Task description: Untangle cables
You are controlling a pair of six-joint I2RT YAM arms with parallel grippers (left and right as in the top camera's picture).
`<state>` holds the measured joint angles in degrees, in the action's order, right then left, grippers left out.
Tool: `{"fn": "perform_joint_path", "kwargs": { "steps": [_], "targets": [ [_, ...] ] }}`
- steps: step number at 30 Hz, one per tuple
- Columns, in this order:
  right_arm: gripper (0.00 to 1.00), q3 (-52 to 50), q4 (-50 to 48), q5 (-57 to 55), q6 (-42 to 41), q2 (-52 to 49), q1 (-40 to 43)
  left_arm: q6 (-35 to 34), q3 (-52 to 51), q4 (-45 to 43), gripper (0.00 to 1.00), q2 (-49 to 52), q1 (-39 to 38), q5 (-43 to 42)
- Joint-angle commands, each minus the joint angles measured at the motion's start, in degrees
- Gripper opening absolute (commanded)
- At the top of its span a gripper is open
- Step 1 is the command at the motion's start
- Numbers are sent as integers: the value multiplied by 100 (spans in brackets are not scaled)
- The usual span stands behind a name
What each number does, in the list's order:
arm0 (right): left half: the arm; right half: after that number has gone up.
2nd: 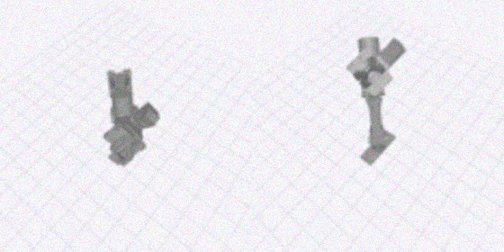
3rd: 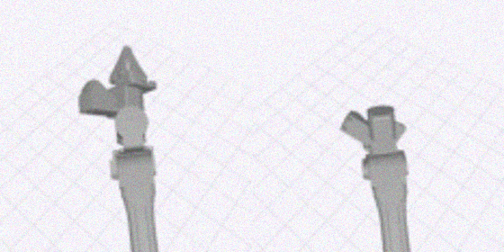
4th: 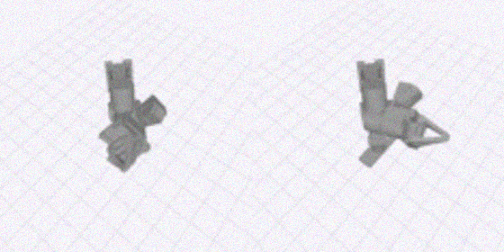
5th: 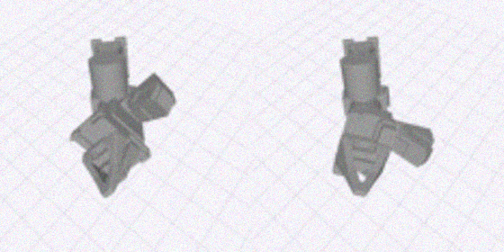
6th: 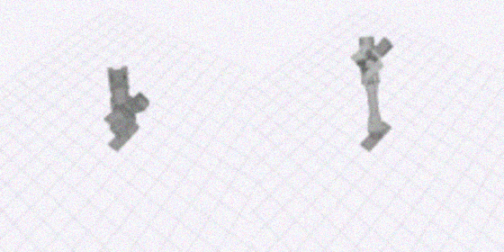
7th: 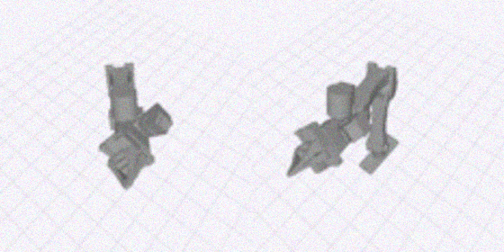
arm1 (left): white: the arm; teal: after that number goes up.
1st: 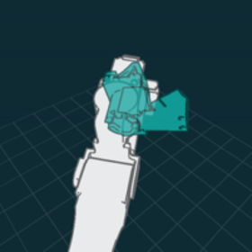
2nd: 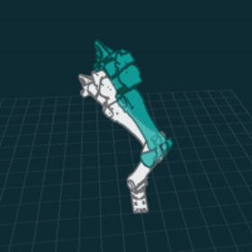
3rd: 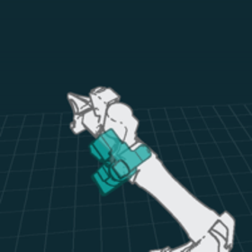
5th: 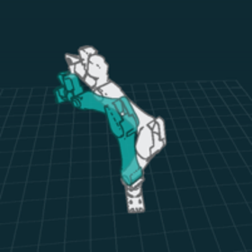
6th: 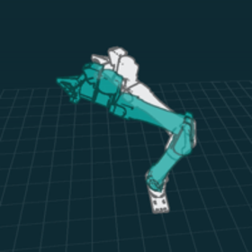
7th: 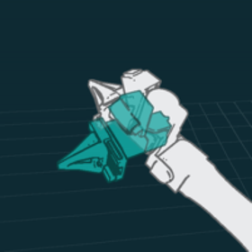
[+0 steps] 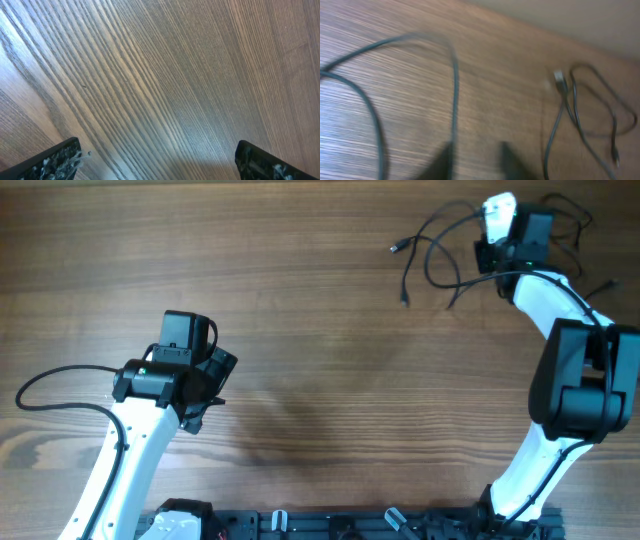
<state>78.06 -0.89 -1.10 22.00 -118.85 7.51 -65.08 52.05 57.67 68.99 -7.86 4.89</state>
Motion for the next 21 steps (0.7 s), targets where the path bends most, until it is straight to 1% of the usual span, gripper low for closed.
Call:
{"fn": "perform_joint_path", "kwargs": {
  "steps": [1,3,5,8,10,14,16,18,21],
  "targets": [
    [100,26,107,103,-756,-155,179,-79,13,4,100,-74,26,118],
    [100,26,190,81,-835,-33,173,-79,13,4,100,-74,26,118],
    [100,26,173,87,-1121,186,168,-79,13,4,100,-74,26,118],
    [100,26,-72,136,-1593,903,160,-79,13,4,100,-74,26,118],
    [100,26,-186,214,-1650,1386,131,-79,13,4,100,-74,26,118],
    [100,26,-249,1228,-1657,2728,92,-79,13,4,100,-74,26,118],
    [100,26,52,1609,-1652,3298,92,-79,13,4,100,-74,26,118],
    [100,26,846,1670,-1655,3982,92,-79,13,4,100,-74,26,118],
    [100,24,1172,1668,-1749,4721,85,-79,13,4,100,-74,26,116]
  ]
}}
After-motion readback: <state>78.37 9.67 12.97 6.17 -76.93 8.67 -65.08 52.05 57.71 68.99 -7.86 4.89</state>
